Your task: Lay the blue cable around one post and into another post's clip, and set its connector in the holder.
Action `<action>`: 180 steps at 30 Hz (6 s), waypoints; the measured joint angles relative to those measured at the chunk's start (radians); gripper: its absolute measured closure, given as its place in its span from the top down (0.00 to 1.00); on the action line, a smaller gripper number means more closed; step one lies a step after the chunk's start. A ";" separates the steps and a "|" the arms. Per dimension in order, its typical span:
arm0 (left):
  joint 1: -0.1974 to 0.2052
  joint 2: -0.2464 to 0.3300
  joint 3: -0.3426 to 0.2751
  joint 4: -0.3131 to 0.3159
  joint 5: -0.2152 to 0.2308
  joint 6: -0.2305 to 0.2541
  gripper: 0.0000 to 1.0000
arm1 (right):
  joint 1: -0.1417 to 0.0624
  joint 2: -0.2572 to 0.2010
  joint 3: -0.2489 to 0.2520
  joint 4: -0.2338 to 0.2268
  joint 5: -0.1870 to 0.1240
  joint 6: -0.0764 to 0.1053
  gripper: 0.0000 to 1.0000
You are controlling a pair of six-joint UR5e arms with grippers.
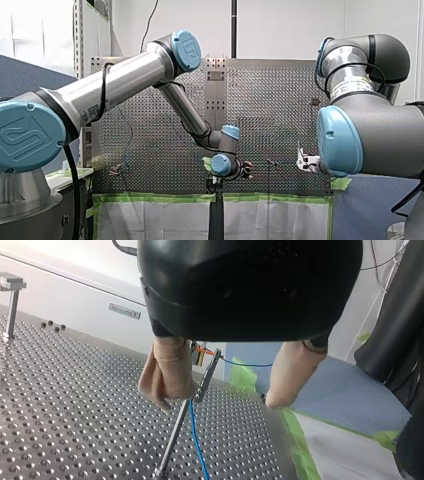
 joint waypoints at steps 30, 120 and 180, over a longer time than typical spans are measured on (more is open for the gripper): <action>0.001 0.025 0.000 -0.007 -0.018 0.001 1.00 | 0.001 0.004 0.000 0.003 -0.001 0.003 0.00; 0.016 0.567 -0.529 0.101 -0.560 -0.113 1.00 | 0.012 0.004 -0.001 0.009 -0.031 0.026 0.00; 0.420 1.091 -0.689 -0.093 -0.848 -0.590 1.00 | 0.018 0.004 -0.001 0.011 -0.032 0.026 0.00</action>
